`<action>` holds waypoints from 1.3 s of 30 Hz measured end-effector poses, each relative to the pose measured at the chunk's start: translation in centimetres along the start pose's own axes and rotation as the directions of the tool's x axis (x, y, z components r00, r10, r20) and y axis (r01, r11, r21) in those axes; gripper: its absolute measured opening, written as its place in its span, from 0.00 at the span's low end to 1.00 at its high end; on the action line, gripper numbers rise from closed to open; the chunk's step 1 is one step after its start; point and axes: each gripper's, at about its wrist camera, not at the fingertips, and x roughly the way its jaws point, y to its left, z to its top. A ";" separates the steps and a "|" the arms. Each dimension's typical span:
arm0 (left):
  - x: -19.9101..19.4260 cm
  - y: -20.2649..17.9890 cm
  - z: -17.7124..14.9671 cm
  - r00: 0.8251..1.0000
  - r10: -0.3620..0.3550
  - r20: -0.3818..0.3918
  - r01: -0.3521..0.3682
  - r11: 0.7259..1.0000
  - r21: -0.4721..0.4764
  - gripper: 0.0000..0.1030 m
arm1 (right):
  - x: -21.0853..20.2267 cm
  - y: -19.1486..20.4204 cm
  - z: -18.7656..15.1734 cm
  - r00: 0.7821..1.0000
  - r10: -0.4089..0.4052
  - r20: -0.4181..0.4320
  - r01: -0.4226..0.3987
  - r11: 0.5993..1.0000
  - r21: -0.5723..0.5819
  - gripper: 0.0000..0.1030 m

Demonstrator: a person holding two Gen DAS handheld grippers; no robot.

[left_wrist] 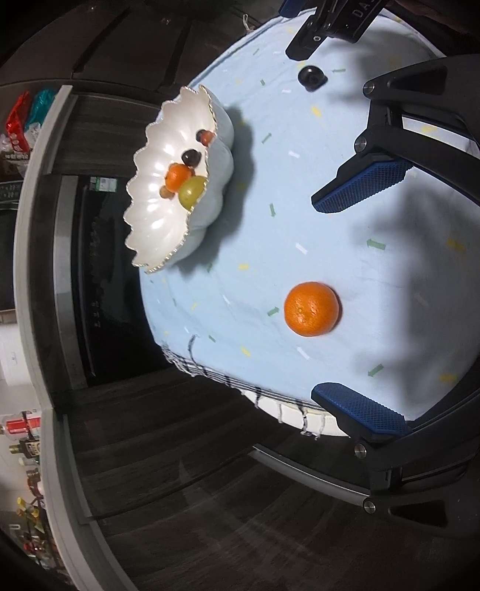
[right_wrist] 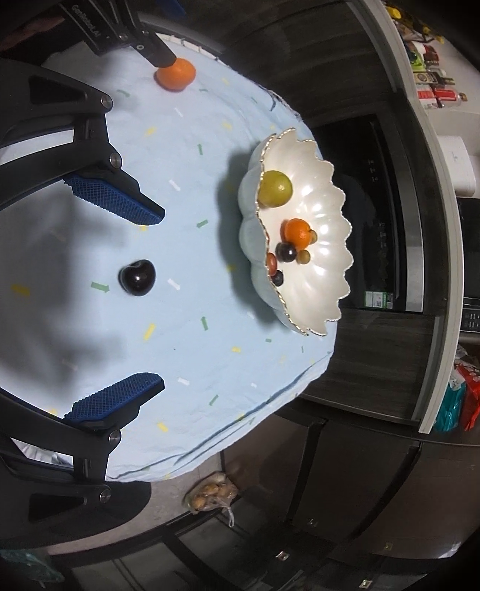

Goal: Organize fruits
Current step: 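Withdraw both tools from the bowl toward the last orange and dark plum, then grasp the orange with the left tool while the right tool grasps the dark plum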

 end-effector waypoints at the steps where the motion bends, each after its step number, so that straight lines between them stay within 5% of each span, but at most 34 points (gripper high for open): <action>1: 0.2 0.0 0.0 1.000 0.003 -0.004 -0.003 1.000 -0.002 0.92 | 0.1 0.0 -0.1 1.000 -0.001 -0.001 0.001 1.000 0.000 0.81; 10: 1.8 0.1 0.6 0.999 0.032 -0.005 -0.032 0.999 0.014 0.91 | 2.0 0.3 -0.4 1.000 -0.001 -0.031 0.002 0.999 0.036 0.81; 22: 4.9 0.6 0.8 0.997 0.029 -0.070 -0.030 0.999 -0.015 0.76 | 3.7 1.8 -1.0 0.999 -0.004 -0.034 0.004 1.000 -0.004 0.80; 39: 7.1 0.2 0.7 0.992 0.008 -0.126 -0.012 1.000 -0.026 0.47 | 5.9 1.9 -1.6 0.995 0.024 -0.098 -0.026 0.999 -0.020 0.42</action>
